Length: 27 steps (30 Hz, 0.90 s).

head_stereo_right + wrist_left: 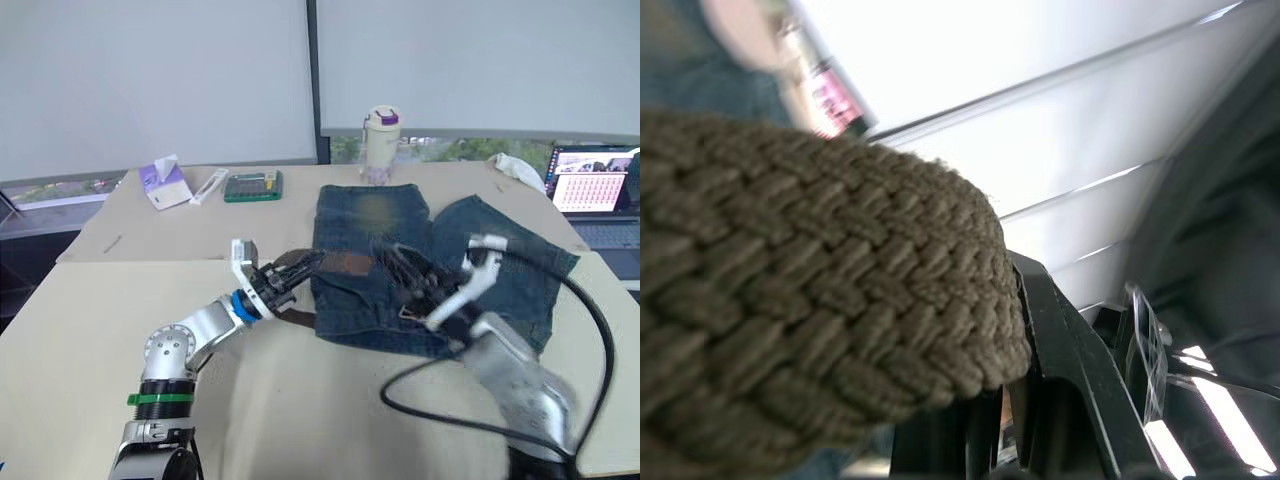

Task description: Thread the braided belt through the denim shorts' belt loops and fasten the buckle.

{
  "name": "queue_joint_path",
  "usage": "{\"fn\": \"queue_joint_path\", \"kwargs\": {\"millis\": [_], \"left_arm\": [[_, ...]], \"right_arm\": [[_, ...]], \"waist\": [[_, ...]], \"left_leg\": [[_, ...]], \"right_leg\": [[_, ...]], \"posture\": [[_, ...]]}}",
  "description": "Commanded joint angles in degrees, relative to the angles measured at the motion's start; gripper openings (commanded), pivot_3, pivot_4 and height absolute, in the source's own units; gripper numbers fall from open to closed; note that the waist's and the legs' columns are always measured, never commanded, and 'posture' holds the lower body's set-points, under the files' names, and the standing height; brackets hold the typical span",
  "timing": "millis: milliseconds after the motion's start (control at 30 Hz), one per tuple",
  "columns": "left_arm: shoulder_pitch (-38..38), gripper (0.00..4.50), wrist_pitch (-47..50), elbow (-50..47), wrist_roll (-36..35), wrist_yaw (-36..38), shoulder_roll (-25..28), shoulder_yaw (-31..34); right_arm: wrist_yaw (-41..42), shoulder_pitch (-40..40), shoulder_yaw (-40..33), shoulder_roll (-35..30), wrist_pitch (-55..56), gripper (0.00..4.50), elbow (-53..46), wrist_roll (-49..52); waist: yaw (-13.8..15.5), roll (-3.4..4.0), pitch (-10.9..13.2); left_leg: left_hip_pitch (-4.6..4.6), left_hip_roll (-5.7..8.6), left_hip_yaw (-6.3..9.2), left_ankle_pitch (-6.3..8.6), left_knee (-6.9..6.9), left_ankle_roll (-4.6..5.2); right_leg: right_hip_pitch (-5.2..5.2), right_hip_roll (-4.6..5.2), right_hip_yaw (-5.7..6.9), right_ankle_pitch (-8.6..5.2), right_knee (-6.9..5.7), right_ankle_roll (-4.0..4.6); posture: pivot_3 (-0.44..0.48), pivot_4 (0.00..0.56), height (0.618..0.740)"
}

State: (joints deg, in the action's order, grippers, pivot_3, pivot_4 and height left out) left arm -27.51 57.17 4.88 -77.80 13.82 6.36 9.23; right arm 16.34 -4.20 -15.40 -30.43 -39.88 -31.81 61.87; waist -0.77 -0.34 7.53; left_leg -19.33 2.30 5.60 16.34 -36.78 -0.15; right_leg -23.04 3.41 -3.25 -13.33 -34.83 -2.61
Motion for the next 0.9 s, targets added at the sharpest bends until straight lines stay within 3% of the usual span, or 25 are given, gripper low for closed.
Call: {"fn": "queue_joint_path", "kwargs": {"millis": [33, 100, 333, 567, 900], "left_arm": [[1.19, 0.0, 1.47, -2.29, 5.57, -1.3, 1.6, -2.93], [1.87, 0.0, 1.74, -2.25, 8.14, -2.42, 2.07, -3.77], [2.19, 0.0, 1.03, -0.58, 15.15, -6.44, -0.86, -4.29], [0.26, 0.0, 0.04, 2.14, 21.95, -11.63, -5.36, -3.77], [-2.3, 0.0, 0.71, 1.88, 24.05, -9.72, -10.22, -3.04]], "right_arm": [[10.76, 8.24, 2.96, -9.02, 7.51, 3.94, -1.42, -16.16], [13.88, 11.51, 3.94, -11.99, 11.82, 3.94, -0.38, -22.65], [17.49, 12.7, 6.51, -10.73, 17.07, 3.94, 0.57, -30.4], [17.45, 11.21, 9.38, -8.34, 16.5, 3.94, 0.52, -34.08], [16.36, 11.47, 9.65, -8.73, 11.75, 3.94, 0.68, -37.78]], "waist": [[0.01, -0.02, 0.01], [-0.15, -0.11, 0.07], [0.18, -0.41, 0.24], [1.21, -0.42, 0.25], [1.47, -0.43, 0.26]], "left_leg": [[0.0, -0.01, -0.03, 0.0, 0.0, 0.0], [0.01, 0.0, -0.14, -0.01, 0.0, -0.02], [0.01, -0.07, -0.01, -0.06, 0.01, -0.13], [0.0, -0.04, 0.03, -0.08, 0.0, -0.18], [-0.02, -0.01, 0.02, -0.09, -0.02, -0.19]], "right_leg": [[0.0, -0.01, 0.0, -0.04, -0.01, -0.06], [0.01, -0.01, 0.0, -0.08, -0.01, -0.11], [0.0, -0.01, -0.14, -0.07, -0.04, -0.11], [0.0, 0.1, -0.15, -0.05, -0.04, -0.09], [0.0, 0.1, -0.14, -0.05, -0.04, -0.09]], "posture": [[0.0, 0.15, 0.74], [0.0, 0.15, 0.74], [0.0, 0.15, 0.74], [0.0, 0.15, 0.74], [0.0, 0.15, 0.74]]}}
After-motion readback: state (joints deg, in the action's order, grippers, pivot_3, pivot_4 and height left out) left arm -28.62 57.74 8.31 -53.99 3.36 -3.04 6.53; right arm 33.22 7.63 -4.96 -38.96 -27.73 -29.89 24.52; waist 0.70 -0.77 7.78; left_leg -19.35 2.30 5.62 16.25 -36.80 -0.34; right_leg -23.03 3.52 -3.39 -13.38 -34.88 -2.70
